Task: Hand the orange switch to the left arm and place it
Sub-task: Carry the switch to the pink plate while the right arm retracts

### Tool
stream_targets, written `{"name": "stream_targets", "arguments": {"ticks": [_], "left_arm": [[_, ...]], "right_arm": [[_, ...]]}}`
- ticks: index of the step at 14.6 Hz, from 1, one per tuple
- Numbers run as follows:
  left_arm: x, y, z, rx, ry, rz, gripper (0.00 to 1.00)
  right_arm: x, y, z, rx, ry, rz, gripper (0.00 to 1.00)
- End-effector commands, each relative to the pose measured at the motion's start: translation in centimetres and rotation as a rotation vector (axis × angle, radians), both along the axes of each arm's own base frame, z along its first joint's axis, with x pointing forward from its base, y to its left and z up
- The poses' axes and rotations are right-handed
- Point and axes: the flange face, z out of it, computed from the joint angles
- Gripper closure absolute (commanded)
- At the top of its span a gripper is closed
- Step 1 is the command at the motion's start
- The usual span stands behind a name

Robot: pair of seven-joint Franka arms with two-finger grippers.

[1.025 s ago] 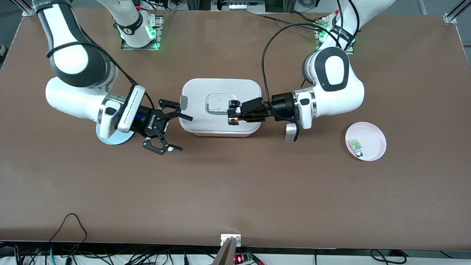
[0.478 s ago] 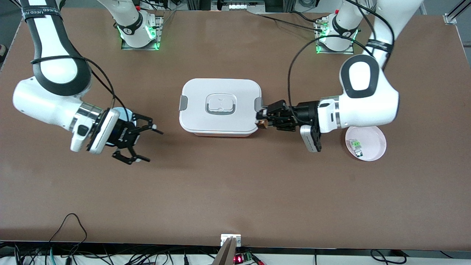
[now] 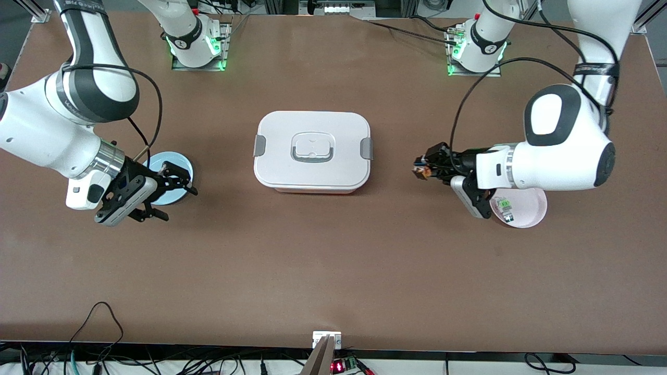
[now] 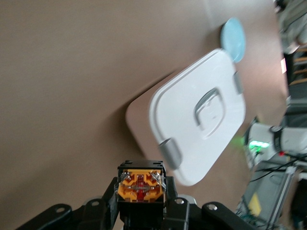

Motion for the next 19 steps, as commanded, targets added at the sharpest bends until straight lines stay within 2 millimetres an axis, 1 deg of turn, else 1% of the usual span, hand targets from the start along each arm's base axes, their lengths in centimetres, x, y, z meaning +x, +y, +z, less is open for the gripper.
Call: {"name": "stream_targets", "arguments": {"ticks": [1,2,4,5,6,7,8,9,10,11,12,14,15,16,17,18,19], "left_arm": [[-0.2,2.2,-0.2,0.097,-0.043,-0.15,1.0],[-0.3,4.0,-1.1,0.146,-0.044,-0.211,1.0],[0.0,6.7,-2.8,0.22,-0.071,-0.326,1.0],[0.1,8.4,-3.4,0.259,-0.086,-0.382,1.0],[0.3,10.0,-4.5,0.29,-0.089,-0.434,1.0],[0.5,11.3,-5.3,0.324,-0.099,-0.498,1.0],[0.7,13.2,-5.8,0.353,-0.101,-0.537,1.0],[0.6,15.1,-6.7,0.36,-0.089,-0.555,1.0],[0.3,16.5,-7.7,0.38,-0.079,-0.585,1.0],[0.2,18.0,-8.5,0.419,-0.077,-0.622,1.0],[0.0,18.3,-9.9,0.428,-0.09,-0.658,1.0],[-0.4,19.5,-11.4,0.397,-0.126,-0.726,1.0],[-0.5,21.5,-11.9,0.381,-0.151,-0.741,1.0],[-0.1,22.7,-12.6,0.368,-0.197,-0.765,1.0],[0.1,23.6,-14.4,0.344,-0.235,-0.807,1.0],[0.5,24.4,-15.6,0.34,-0.277,-0.85,1.0],[0.6,24.7,-16.6,0.339,-0.306,-0.877,1.0]], "right_arm": [[-1.0,-1.3,-0.1,-0.079,0.118,-0.171,0.0],[-1.1,-1.6,-0.2,-0.133,0.143,-0.252,0.0],[-2.0,-2.0,-0.7,-0.232,0.224,-0.362,0.0],[-2.4,-2.4,-0.7,-0.267,0.255,-0.396,0.0],[-2.9,-3.1,-0.3,-0.306,0.292,-0.435,0.0],[-3.1,-3.7,1.2,-0.346,0.307,-0.458,0.0],[-3.3,-4.0,3.3,-0.385,0.334,-0.458,0.0],[-3.5,-4.2,5.3,-0.399,0.35,-0.459,0.0],[-3.6,-4.8,6.9,-0.4,0.355,-0.465,0.0],[-3.6,-6.6,7.4,-0.4,0.36,-0.491,0.0],[-3.5,-8.5,7.5,-0.404,0.363,-0.524,0.0],[-3.2,-11.7,7.4,-0.423,0.353,-0.58,0.0],[-3.1,-12.6,7.5,-0.434,0.348,-0.596,0.0],[-3.0,-13.3,7.9,-0.438,0.338,-0.626,0.0],[-3.0,-13.9,8.0,-0.438,0.337,-0.637,0.0],[-3.1,-14.5,8.2,-0.437,0.338,-0.65,0.0],[-3.2,-15.8,8.3,-0.435,0.341,-0.673,0.0]]}}
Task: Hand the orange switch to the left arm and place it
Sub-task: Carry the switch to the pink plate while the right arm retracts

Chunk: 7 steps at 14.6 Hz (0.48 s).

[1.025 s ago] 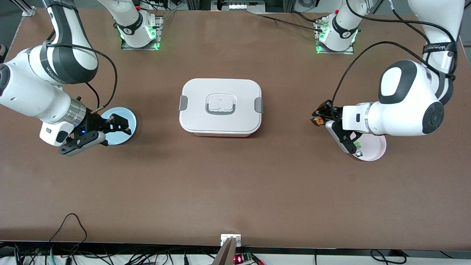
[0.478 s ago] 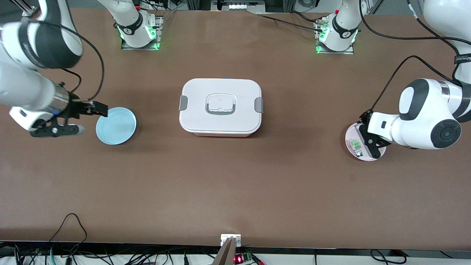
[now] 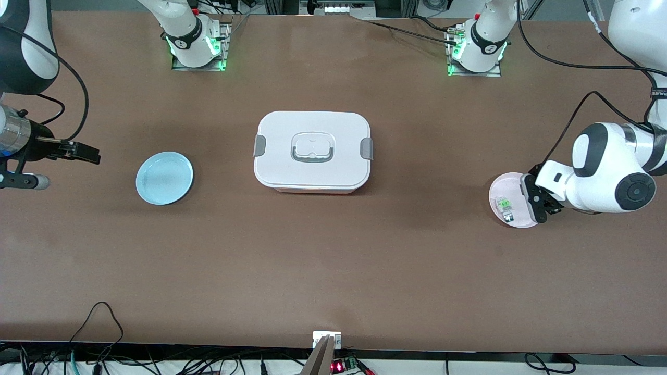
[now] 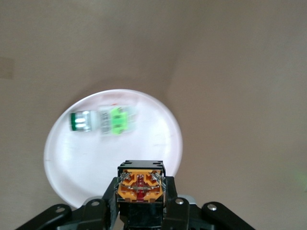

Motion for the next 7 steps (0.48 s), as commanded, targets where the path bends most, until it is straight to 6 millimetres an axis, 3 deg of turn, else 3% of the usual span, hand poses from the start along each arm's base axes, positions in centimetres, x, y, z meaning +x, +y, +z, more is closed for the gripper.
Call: {"name": "stream_targets", "arguments": {"ticks": [1,4,7], "left_arm": [[0.0,1.8,-2.9,-0.016,-0.055,-0.114,1.0],[-1.1,1.7,-5.1,-0.008,-0.095,-0.145,1.0],[-2.1,2.0,-6.7,-0.018,-0.121,-0.142,1.0]], "right_arm": [[0.2,-2.6,1.3,-0.025,-0.024,-0.066,0.0],[-0.7,-3.5,3.7,-0.02,-0.064,-0.084,0.0],[-3.1,-3.7,5.6,-0.017,-0.086,-0.094,0.0]]}}
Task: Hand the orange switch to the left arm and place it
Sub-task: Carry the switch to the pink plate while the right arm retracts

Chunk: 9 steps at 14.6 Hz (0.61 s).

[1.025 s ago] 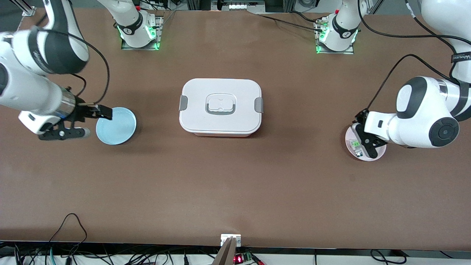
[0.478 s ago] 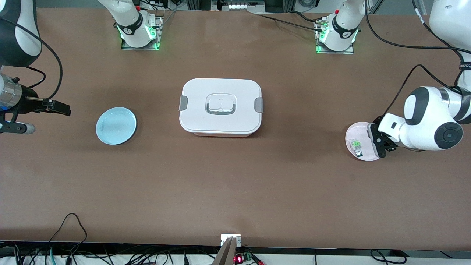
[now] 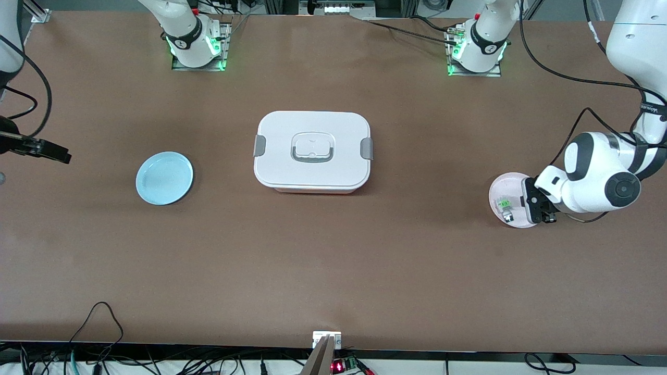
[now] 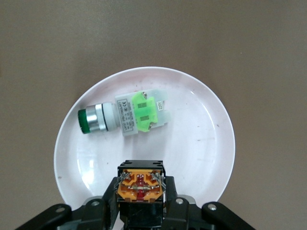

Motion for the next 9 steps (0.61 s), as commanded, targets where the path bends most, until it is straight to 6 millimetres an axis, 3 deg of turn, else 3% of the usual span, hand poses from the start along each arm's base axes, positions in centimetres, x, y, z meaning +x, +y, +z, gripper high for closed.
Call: {"name": "stream_targets", "arguments": {"ticks": [1,3,5,6,7,8,9], "left_arm": [[-1.4,0.3,-1.0,-0.001,-0.046,-0.034,1.0],[-1.7,0.4,-1.7,-0.008,-0.072,-0.031,0.99],[-1.9,1.3,-1.9,-0.01,-0.07,-0.017,0.85],[-2.1,1.4,-2.3,-0.012,-0.063,-0.015,0.59],[-2.2,1.8,-2.7,-0.016,-0.056,-0.008,0.21],[-2.2,2.0,-2.7,-0.017,-0.056,-0.011,0.0],[-2.3,1.9,-2.8,-0.018,-0.05,-0.011,0.0]], "right_arm": [[-2.6,0.2,2.0,0.003,-0.026,-0.015,0.0],[-3.4,0.2,1.7,0.011,-0.041,0.012,0.0],[-3.8,0.6,1.7,0.015,-0.048,0.035,0.0],[-4.0,0.7,1.8,0.018,-0.03,0.052,0.0],[-4.0,0.4,1.5,0.024,-0.011,0.09,0.0],[-3.8,0.5,1.7,0.044,-0.023,0.098,0.0],[-3.8,0.5,1.8,0.065,-0.025,0.091,0.0]]}}
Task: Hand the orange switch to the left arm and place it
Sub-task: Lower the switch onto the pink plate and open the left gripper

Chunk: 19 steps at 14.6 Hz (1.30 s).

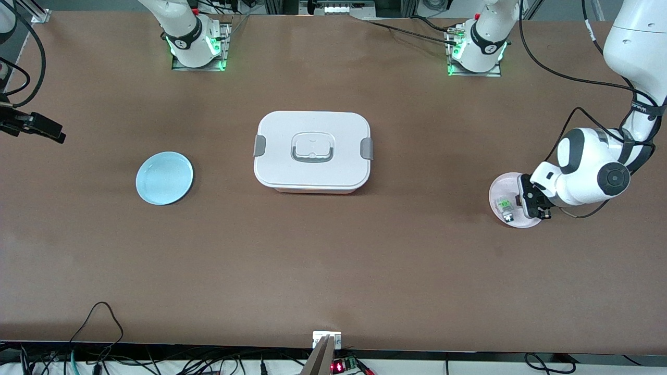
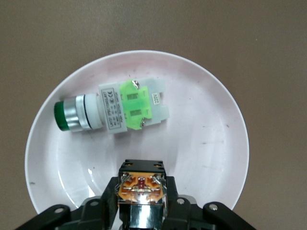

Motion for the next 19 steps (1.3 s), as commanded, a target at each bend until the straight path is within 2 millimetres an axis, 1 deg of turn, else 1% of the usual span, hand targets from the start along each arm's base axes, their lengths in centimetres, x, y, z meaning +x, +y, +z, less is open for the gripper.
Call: {"name": "stream_targets", "arguments": {"ticks": [1,2,3,4,6,7,8,10,11,12,13,15,16,17,19], "left_arm": [[-0.3,0.3,-0.1,0.006,-0.004,-0.036,0.0],[-0.1,0.1,0.3,0.006,-0.006,-0.049,0.0],[0.1,-0.1,0.8,0.006,-0.002,-0.062,0.0],[0.3,0.0,1.6,0.013,0.005,-0.064,0.0],[1.0,0.2,4.1,0.03,0.015,-0.06,0.0],[1.4,0.0,5.5,0.037,0.041,-0.06,0.0],[2.2,-0.1,7.4,0.044,0.062,-0.06,0.0],[3.6,-0.5,11.7,0.051,0.118,-0.045,0.0],[4.0,-0.6,13.5,0.06,0.147,-0.016,0.0],[4.2,-0.7,14.9,0.079,0.173,0.051,0.0],[4.2,-0.6,16.1,0.1,0.191,0.138,0.0],[4.6,-1.7,20.1,0.137,0.203,0.269,0.0],[4.6,-2.3,21.5,0.158,0.222,0.338,0.0],[4.6,-3.8,22.9,0.175,0.226,0.404,0.0],[4.3,-5.0,26.1,0.226,0.238,0.568,0.0]], "right_arm": [[-0.6,-0.2,0.6,0.037,-0.006,0.018,0.0],[-0.5,-0.2,1.0,0.037,-0.014,0.017,0.0],[-0.5,-0.8,1.1,0.037,-0.017,0.006,0.0],[-0.6,-1.2,1.1,0.038,-0.017,0.003,0.0],[-0.7,-1.0,1.3,0.029,-0.015,0.02,0.0],[-0.7,-0.9,1.4,0.028,-0.017,0.016,0.0],[-0.7,-1.0,1.4,0.031,-0.017,0.013,0.0],[-0.8,-1.2,1.6,0.035,-0.022,0.014,0.0],[-0.9,-1.2,1.6,0.038,-0.017,0.01,0.0],[-1.0,-1.2,1.7,0.039,-0.008,0.005,0.0],[-0.9,-1.0,2.3,0.038,-0.017,0.009,0.0],[-0.9,-0.8,3.2,0.034,-0.033,0.013,0.0],[-1.2,-1.0,3.6,0.036,-0.034,0.008,0.0],[-1.5,-1.1,3.6,0.038,-0.021,0.001,0.0],[-1.6,-0.8,3.5,0.041,-0.009,-0.002,0.0]]}}
